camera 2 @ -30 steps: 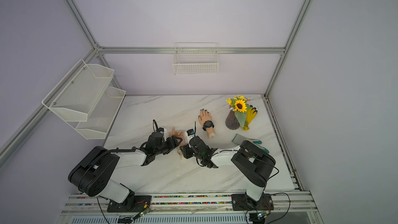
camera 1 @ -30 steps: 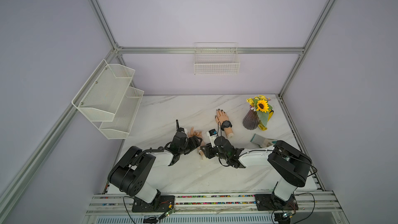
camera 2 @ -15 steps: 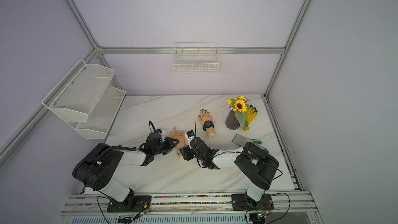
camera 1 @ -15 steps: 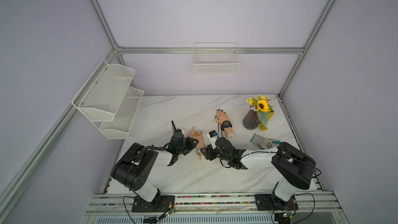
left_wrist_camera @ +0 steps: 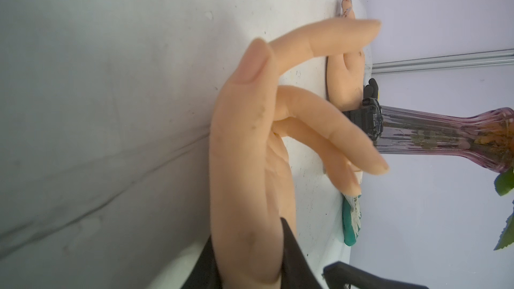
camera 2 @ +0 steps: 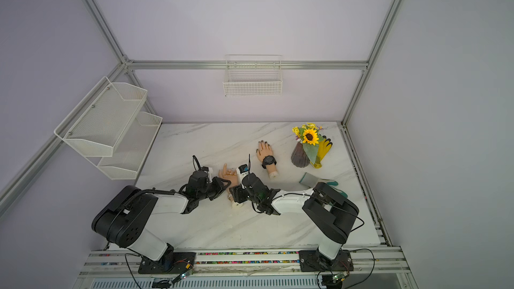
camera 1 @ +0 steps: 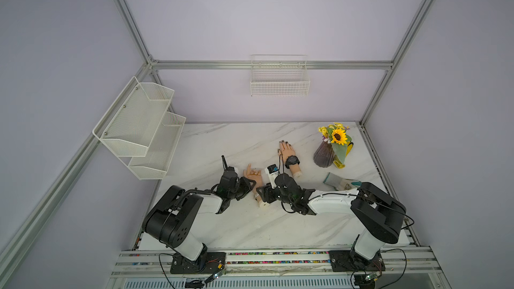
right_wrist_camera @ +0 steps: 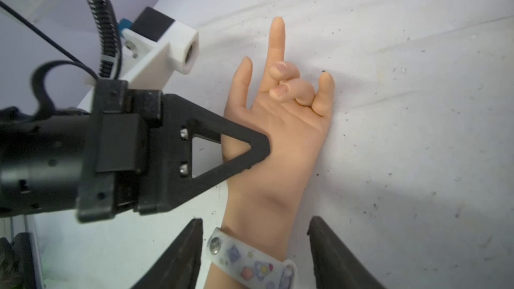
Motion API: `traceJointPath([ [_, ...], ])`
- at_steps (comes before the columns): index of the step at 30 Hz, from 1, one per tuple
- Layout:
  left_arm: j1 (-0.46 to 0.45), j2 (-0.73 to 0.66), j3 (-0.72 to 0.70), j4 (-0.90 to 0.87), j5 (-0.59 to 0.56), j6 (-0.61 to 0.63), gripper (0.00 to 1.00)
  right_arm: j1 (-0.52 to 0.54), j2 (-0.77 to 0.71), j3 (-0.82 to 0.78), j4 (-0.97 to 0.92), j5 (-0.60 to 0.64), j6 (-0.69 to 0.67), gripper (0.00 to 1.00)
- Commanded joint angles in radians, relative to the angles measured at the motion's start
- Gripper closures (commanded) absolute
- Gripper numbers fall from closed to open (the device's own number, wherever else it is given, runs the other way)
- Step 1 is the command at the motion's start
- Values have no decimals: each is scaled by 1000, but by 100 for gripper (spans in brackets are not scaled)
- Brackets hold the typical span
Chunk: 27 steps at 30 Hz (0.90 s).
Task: Take off the watch
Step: Untie the watch from the hand.
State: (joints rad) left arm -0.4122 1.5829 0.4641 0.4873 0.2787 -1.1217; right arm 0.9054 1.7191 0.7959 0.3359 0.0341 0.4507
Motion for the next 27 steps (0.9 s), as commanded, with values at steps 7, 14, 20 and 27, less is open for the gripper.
traceJointPath([
  [7, 9, -40, 15, -94, -48, 61, 90, 16, 80, 93, -112, 15, -8, 29],
  [14, 9, -58, 22, -127, -64, 75, 90, 35, 111, 118, -142, -1, -26, 26],
  [20, 9, -58, 24, -140, -71, 80, 90, 41, 99, 102, -176, 35, -10, 28],
  [27, 9, -51, 28, -143, -76, 86, 90, 41, 87, 93, -218, 112, 23, 38],
])
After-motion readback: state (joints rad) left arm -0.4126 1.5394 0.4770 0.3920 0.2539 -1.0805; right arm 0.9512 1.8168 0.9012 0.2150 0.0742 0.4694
